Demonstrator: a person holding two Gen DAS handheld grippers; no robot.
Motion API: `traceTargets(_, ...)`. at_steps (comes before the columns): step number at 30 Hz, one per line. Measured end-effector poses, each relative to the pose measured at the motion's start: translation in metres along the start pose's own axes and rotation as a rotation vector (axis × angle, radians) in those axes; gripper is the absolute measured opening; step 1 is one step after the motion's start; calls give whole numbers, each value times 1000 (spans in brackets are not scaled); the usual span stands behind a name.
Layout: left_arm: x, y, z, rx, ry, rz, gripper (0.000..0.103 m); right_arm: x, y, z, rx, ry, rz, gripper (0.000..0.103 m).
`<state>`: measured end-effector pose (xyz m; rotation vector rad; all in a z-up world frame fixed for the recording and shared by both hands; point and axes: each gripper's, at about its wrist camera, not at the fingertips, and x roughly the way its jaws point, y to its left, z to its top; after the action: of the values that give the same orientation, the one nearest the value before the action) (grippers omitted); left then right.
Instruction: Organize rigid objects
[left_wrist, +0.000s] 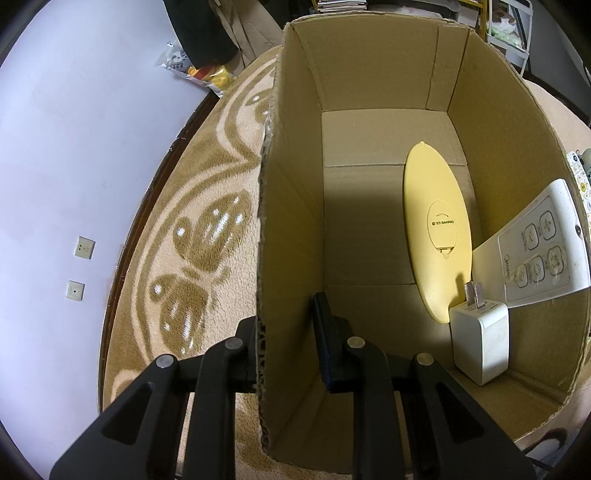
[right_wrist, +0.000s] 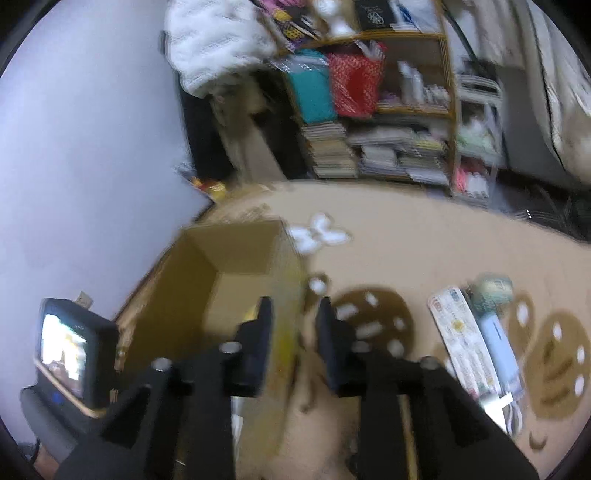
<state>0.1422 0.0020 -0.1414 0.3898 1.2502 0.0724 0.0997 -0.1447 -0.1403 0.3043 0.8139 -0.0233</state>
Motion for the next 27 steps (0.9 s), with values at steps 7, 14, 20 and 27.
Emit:
traceTargets(7,0,1,0,2,1,1,21,19,-40,-23,66,198,-68,53)
traceTargets(14,1,0,0,3,0,2,21,31,-48,-52,47,310,-77,53)
traceTargets(20,1,0,0,6,-3,4,21,40,-36,-73,2,381,-83,53)
traceTargets(27,-1,1,-1,3,-4,1,21,67,-25,-82,-79,395,-103,37)
